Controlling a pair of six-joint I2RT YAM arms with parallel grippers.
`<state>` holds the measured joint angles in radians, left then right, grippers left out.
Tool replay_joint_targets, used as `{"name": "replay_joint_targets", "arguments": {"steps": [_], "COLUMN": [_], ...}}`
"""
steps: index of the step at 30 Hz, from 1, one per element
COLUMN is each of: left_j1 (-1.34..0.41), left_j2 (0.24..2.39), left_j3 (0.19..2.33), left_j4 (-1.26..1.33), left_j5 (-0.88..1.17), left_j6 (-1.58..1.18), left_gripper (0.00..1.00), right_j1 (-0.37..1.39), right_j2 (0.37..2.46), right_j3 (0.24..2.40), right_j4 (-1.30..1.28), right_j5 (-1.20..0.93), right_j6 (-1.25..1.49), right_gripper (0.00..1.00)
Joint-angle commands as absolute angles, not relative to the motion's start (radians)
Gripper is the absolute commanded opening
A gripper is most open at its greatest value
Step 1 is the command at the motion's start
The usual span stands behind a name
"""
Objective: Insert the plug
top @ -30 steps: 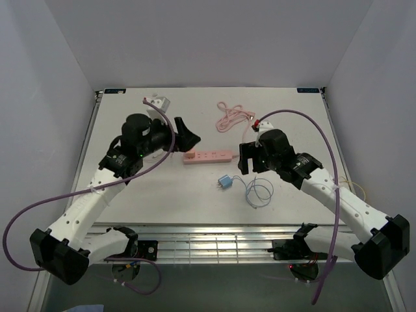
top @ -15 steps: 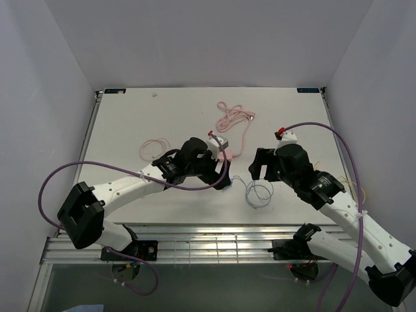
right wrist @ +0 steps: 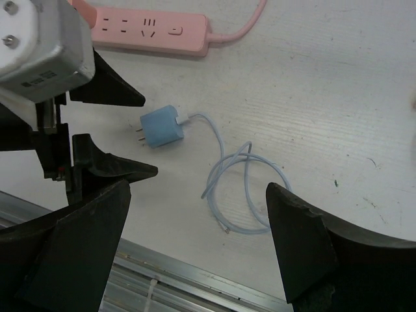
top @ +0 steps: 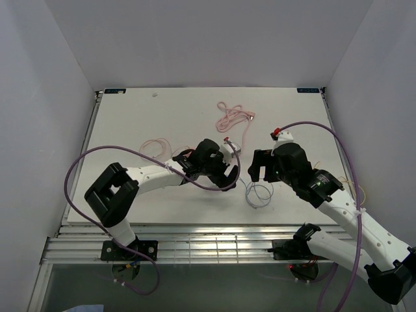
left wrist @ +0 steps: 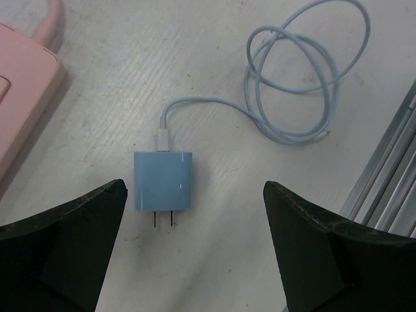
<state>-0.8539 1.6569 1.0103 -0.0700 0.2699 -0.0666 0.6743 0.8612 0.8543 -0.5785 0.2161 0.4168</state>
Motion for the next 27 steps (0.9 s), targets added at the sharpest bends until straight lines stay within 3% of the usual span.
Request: {"name": "replay_joint_targets", "arguments": {"steps": [1,9,16,27], "left_j1": [-0.851,-0.851,-0.851,-0.850], "left_j2": [1.669,1.749,1.787,1.766], "left_j3": [1.025,1.000,0.983,0.959], "left_j4": [-0.057,-0.037,-0.055,-0.031], "left_j5": [0.327,0.282,0.239,0.249], "left_j6": [-0.029,-0.029,-0.020,-0.023], "left_gripper": [0.98,0.98,0.86,0.40], "right_j1": [0.666,0.666,0.666,0.664], "right_j2": [0.845,0.862,0.871,0.864], "right_j3": [0.896,0.899,0.899,0.890], "right_j4": [-0.568,-0.561,-0.561,-0.561], "right_j5": [0.215,0.196,0.189,0.193], "right_j6": [0.385,0.344,0.322,0.322], "right_gripper": [0.90,0.90,0.90,0.90]}}
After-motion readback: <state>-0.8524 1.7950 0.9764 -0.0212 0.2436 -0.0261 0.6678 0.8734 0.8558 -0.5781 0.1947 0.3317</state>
